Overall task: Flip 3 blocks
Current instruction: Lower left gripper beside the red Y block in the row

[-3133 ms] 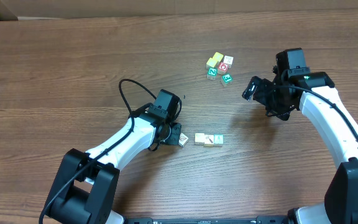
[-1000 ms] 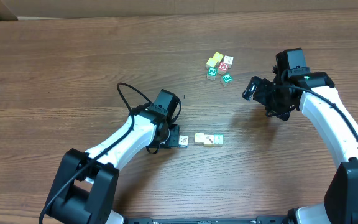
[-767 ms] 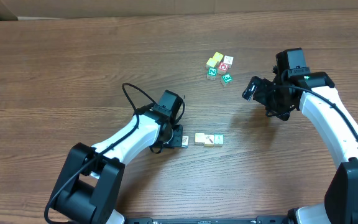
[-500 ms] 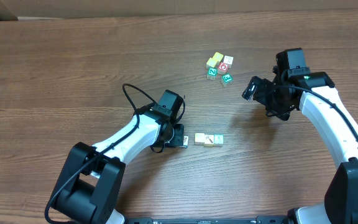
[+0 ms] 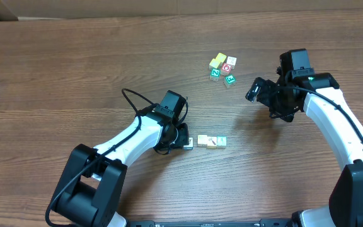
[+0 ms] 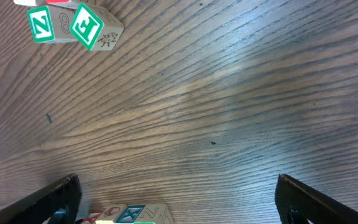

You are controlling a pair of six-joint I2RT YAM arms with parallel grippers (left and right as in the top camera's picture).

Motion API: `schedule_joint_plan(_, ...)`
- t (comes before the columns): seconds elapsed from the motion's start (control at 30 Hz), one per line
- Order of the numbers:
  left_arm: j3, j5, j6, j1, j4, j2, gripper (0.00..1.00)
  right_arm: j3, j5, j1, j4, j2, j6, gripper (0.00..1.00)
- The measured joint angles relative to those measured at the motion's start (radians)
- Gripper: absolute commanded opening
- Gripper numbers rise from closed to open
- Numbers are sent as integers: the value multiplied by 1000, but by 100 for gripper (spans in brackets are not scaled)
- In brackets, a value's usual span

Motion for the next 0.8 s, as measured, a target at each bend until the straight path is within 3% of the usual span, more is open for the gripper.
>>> schedule_joint_plan(0.8,0,13,-61,-50,38,0,4,0,0,0,1,0,0,100)
